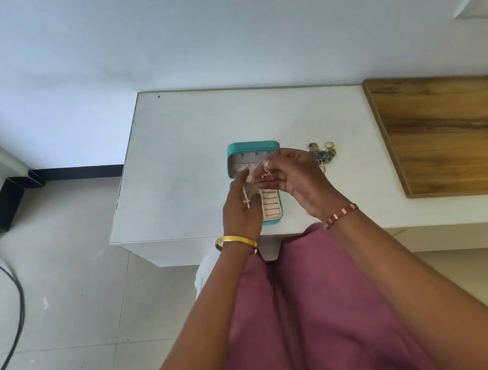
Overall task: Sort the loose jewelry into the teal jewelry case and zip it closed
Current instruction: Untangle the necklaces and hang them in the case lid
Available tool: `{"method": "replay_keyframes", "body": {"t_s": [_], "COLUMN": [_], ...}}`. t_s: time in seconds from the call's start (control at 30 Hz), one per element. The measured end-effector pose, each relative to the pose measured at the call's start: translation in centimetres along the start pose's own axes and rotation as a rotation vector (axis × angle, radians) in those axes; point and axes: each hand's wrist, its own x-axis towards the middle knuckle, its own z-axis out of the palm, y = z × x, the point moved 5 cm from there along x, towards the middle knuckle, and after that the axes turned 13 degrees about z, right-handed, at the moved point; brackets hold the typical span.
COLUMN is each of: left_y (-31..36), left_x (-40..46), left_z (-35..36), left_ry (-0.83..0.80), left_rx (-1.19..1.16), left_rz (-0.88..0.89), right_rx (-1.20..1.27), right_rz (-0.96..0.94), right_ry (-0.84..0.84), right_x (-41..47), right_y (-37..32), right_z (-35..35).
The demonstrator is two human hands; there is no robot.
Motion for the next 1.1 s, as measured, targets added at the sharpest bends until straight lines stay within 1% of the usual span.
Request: {"method": "replay_keyframes", "body": {"t_s": [0.1, 0.2, 0.33, 0.37, 0.43, 0.5, 0.53, 0.6, 0.67, 0.7, 0.73, 0.8, 0.87, 0.93, 1.03, 1.1], "left_y": [2.3, 2.9, 1.5, 1.2, 0.6, 0.2, 0.2, 0.8, 1.6, 2.1, 2.4, 2.7, 2.7, 2.4, 1.8, 1.1], "left_x": [0.4, -0.1, -1.5, -1.9, -2.5, -2.5, -2.4, -1.8, -1.2, -0.9, -0.6, -0.1, 0.3, 0.6, 1.1, 1.6], "left_z": [1.0, 1.5, 1.9, 1.9, 1.7, 1.3, 1.2, 1.3, 1.8, 2.1, 2.4, 2.9, 3.2, 3.3, 3.6, 3.7], "left_ry": [-0.065, -0.085, -0.106, -0.086, 0.011, 0.131, 0.169, 0.194, 0.187, 0.186, 0.189, 0.200, 0.217, 0.214, 0.135, 0.072], "left_rx": [-0.002, -0.056, -0.179, -0.256, -0.428, -0.575, -0.634, -0.709, -0.768, -0.810, -0.852, -0.911, -0.916, -0.859, -0.665, -0.446], "left_rz": [0.081, 0.067, -0.066, -0.125, -0.258, -0.341, -0.351, -0.333, -0.307, -0.303, -0.306, -0.318, -0.335, -0.334, -0.304, -0.281], "right_rx": [0.111, 0.211, 0.261, 0.262, 0.210, 0.061, -0.030, -0.177, -0.231, -0.194, -0.096, 0.182, 0.368, 0.452, 0.423, 0.408], "right_rz": [-0.064, -0.132, -0.202, -0.205, -0.193, -0.154, -0.127, -0.061, 0.028, 0.076, 0.121, 0.201, 0.256, 0.285, 0.275, 0.251], "right_ry": [-0.084, -0.131, -0.089, -0.070, -0.013, 0.048, 0.067, 0.075, 0.050, 0.011, -0.045, -0.170, -0.256, -0.257, -0.127, -0.006], "right_x": [-2.1, -3.6, -4.4, -4.5, -4.2, -3.7, -3.4, -2.8, -2.2, -2.0, -1.8, -1.4, -1.2, -0.9, 0.2, 1.0], "right_y": [-2.1, -4.3, -5.8, -5.7, -4.9, -3.4, -2.5, -0.2, 2.1, 3.2, 4.2, 5.4, 5.6, 5.5, 5.2, 5.0], "right_z": [0.2, -0.6, -2.6, -3.2, -4.4, -5.3, -5.4, -5.3, -4.7, -4.3, -3.8, -3.0, -2.7, -2.9, -4.1, -5.2]}}
